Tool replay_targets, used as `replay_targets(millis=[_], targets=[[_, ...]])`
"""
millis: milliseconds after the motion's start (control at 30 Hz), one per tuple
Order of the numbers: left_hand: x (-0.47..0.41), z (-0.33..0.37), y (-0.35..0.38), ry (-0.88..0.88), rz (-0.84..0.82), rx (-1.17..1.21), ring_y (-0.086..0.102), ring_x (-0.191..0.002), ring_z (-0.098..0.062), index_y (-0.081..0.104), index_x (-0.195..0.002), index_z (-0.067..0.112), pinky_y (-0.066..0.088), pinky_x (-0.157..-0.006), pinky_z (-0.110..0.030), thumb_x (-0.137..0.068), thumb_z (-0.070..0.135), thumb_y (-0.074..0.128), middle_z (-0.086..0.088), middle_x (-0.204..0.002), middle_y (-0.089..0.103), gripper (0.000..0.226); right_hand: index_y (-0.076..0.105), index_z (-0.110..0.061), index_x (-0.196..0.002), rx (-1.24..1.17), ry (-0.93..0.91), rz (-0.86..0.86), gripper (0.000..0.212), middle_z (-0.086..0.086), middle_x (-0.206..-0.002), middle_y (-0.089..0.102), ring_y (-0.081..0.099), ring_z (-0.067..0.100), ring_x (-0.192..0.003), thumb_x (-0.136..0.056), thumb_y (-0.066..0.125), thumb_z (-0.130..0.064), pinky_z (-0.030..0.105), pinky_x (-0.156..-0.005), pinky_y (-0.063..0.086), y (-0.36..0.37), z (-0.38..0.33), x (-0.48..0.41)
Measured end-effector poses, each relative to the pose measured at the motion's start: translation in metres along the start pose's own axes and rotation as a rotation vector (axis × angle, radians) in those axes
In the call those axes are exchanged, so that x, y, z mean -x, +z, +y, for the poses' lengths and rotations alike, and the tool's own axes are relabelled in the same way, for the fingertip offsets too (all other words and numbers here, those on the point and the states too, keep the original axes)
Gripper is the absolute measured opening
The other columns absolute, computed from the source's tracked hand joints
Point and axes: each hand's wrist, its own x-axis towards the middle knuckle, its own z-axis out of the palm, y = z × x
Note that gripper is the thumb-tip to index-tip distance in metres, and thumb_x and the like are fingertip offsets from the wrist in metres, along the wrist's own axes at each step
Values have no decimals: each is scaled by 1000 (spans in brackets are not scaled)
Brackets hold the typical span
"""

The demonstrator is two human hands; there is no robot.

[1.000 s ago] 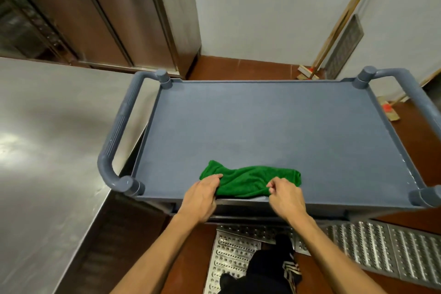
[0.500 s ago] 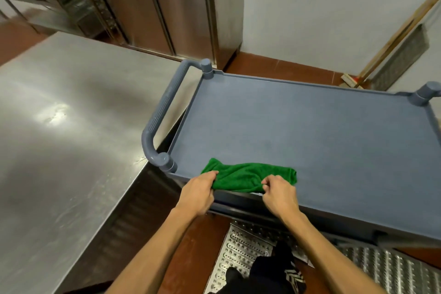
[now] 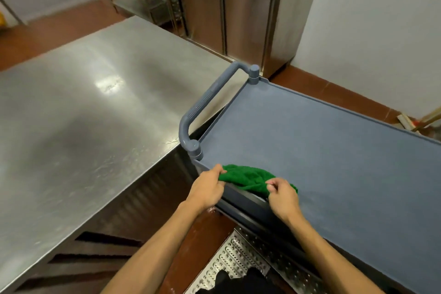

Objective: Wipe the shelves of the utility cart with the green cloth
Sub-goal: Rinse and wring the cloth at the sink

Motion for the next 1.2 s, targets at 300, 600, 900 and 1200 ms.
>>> replay_targets(millis=[300,600,900,1200], targets=[[41,-17,-14,-554,400,840,68,-93,-30,60,-91,12,55,-87,-41,-96,20,63,-11,-95,70,9,73,-13,-99,-624,26,-479,16,9,-104,73,66,22,-98,-94,58,-12,40,-95,50,15,-67,-4],[132,-19,-3,-628,623,1620,68,-109,-28,65,-120,14,52,-99,-49,-99,33,54,-11,-118,73,30,67,-13,-119,-483,-203,-916,24,5,-115,71,67,19,-108,-98,56,-17,38,-96,54,56,-125,66],[234,-71,0,-391,892,1793,62,-123,-31,63,-132,8,43,-111,-52,-86,43,73,-18,-130,66,60,66,-16,-120,-190,-653,-1237,51,1,-111,69,63,7,-94,-86,48,16,14,-86,48,103,-169,174],[372,-167,-30,-361,1200,1949,59,-126,-35,58,-135,5,45,-107,-54,-103,42,44,-18,-134,63,51,71,-10,-102,-236,-868,-1304,49,4,-96,74,68,17,-91,-78,43,21,31,-77,55,178,-217,303]])
